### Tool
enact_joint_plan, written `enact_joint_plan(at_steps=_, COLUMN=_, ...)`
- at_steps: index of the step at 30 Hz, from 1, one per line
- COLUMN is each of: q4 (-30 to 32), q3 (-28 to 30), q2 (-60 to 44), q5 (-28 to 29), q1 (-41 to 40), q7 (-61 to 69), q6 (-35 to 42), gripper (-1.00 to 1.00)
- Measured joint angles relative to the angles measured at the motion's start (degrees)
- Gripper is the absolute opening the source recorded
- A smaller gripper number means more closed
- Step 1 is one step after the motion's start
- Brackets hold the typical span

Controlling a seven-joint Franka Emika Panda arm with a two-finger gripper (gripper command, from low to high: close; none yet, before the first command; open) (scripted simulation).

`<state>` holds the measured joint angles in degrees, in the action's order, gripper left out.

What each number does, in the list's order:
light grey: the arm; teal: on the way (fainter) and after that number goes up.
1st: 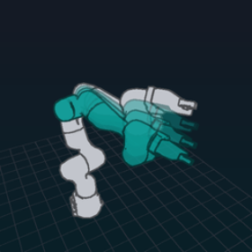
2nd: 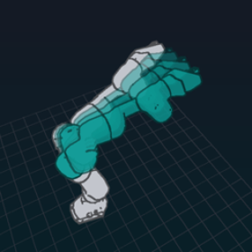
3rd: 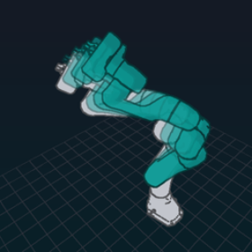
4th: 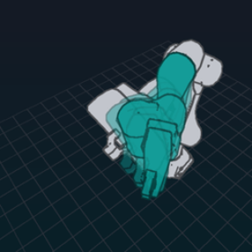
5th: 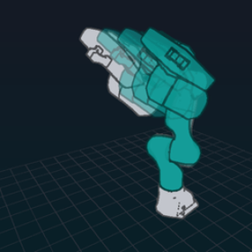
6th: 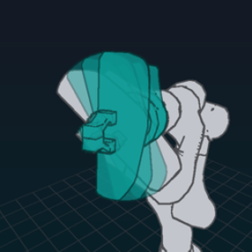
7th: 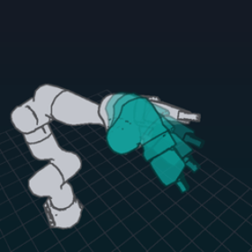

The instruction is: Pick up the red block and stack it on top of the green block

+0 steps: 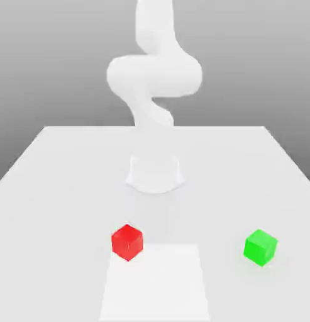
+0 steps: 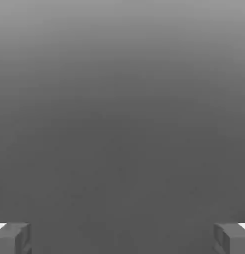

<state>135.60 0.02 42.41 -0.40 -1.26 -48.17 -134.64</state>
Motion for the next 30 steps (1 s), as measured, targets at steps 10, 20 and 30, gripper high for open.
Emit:
enact_joint_plan(at_steps=10, q4=18.2, q3=-0.9, q2=-16.8, q5=-1.1, q1=-5.8, q7=-12.1, q6=-13.6, gripper=0.0)
enact_joint_plan(at_steps=20, q4=32.0, q3=-1.4, q2=-43.2, q5=0.5, q1=-10.9, q7=-25.0, q6=-34.1, gripper=0.0)
enact_joint_plan(at_steps=30, q4=31.0, q3=-0.4, q2=-52.6, q5=1.4, q1=-10.1, q7=-26.0, q6=-42.2, gripper=-1.0)
